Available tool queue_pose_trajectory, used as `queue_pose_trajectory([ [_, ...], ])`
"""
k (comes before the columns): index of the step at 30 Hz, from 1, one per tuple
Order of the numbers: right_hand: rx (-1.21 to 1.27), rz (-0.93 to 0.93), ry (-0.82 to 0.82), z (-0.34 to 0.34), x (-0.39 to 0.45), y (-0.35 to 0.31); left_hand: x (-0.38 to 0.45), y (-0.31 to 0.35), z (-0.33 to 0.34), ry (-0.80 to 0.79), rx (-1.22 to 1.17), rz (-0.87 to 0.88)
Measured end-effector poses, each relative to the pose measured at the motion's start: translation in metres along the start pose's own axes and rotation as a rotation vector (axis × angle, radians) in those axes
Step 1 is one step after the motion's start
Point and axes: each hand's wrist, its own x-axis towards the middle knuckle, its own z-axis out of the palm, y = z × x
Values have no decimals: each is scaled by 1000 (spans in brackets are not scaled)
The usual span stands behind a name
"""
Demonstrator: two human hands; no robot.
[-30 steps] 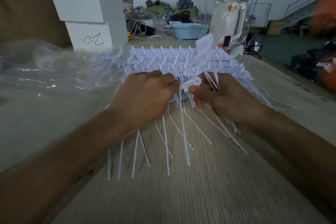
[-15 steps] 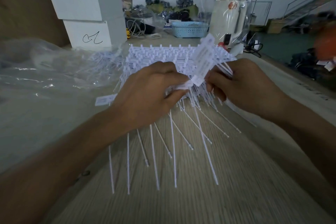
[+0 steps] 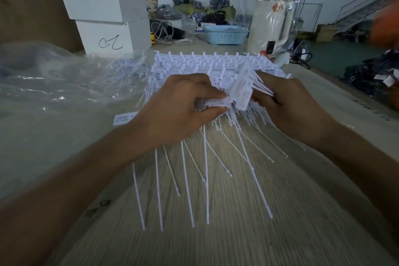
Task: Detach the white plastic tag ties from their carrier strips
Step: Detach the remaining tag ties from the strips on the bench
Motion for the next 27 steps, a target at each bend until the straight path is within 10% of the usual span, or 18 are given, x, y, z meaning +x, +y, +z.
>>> queue_pose_trajectory([
  [21,-153,-130,-23,-3,-2,13,0,-4,-9,-240,-328,-190],
  [27,-56,433,295,-47,3,47,0,-10,-12,-153,-236,-168],
])
